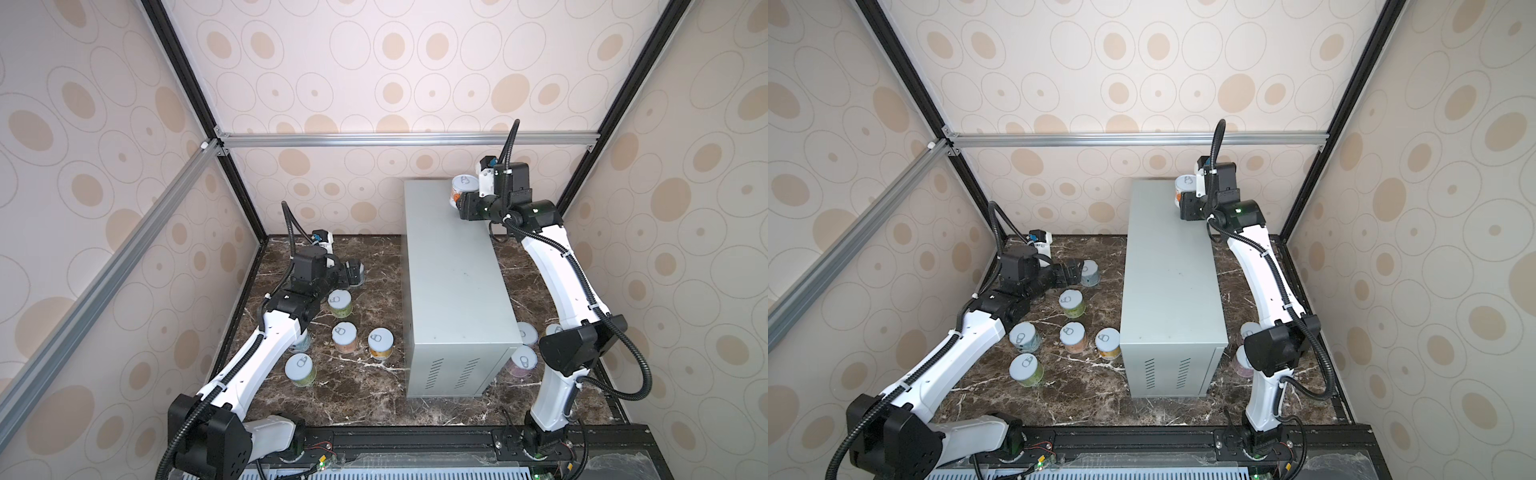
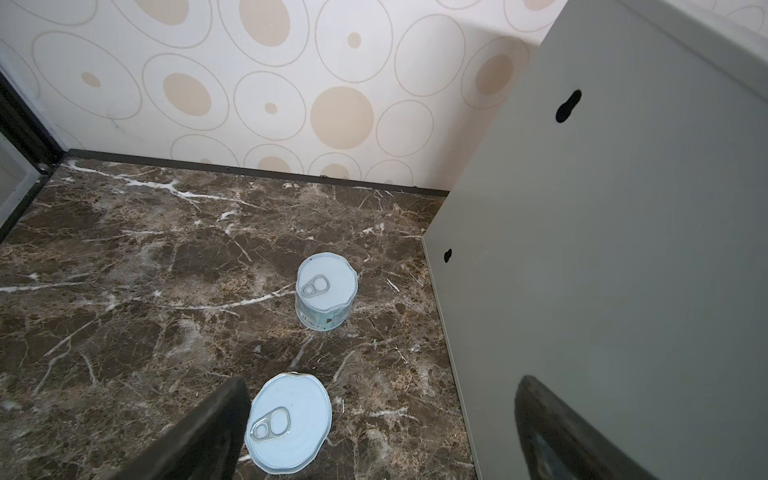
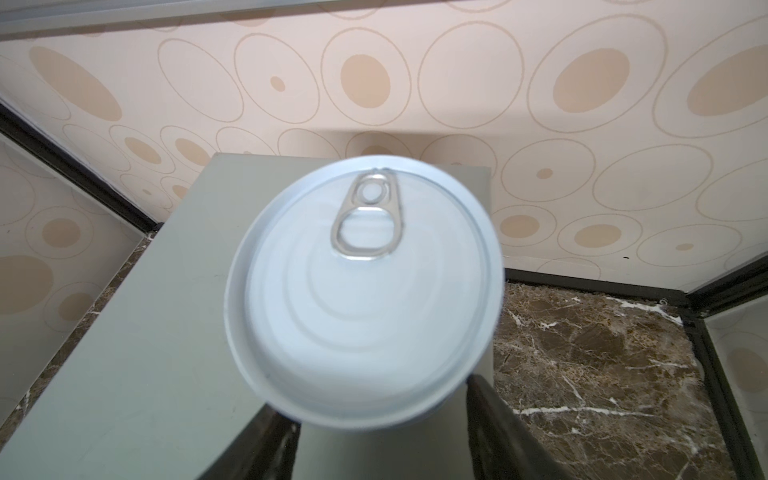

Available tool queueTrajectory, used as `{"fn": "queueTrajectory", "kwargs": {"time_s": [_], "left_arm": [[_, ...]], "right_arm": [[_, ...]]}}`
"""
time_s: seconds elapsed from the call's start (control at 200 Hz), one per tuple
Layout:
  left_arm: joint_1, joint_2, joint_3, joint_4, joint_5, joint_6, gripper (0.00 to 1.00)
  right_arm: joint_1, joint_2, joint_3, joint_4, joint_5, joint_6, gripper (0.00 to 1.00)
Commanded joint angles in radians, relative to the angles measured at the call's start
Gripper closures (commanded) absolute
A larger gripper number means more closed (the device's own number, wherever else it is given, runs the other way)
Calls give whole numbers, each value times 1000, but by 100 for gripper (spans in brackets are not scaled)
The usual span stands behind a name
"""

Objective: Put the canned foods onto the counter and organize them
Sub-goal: 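Move the held orange can to the cabinet's far end and lower it, then open the right gripper and withdraw it from the can on the cabinet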

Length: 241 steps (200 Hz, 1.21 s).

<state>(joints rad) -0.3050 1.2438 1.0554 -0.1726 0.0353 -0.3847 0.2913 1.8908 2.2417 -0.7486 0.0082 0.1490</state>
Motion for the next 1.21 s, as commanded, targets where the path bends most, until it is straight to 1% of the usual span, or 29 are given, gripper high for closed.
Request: {"fn": "queueTrajectory", "kwargs": {"time_s": [0.0,0.035,0.09,0.11,0.205,0.73,1.01,1.2], "left_arm": [[-6,8,48,11,-3,19,1],[-6,9,47,10,-4,19,1],[-6,12,49,14,-3,19,1],[-6,12,49,14,-3,20,1],[-6,16,53,14,-2,18,1],[-8,13,54,13,-14,20,1],[-8,11,49,12,-21,24,1],[-8,11,53,5,-24,25,1]], "right_arm": [[-4,29,44,-15,7,11,37],[-33,33,48,-17,0,13,38],[-38,43,48,-18,-5,15,38],[-40,47,79,-19,-5,15,38],[-46,65,105,-28,-14,15,38],[-49,111,137,1,-117,13,38],[-49,146,181,-7,-149,12,38],[-49,156,202,-25,-140,13,37]]}}
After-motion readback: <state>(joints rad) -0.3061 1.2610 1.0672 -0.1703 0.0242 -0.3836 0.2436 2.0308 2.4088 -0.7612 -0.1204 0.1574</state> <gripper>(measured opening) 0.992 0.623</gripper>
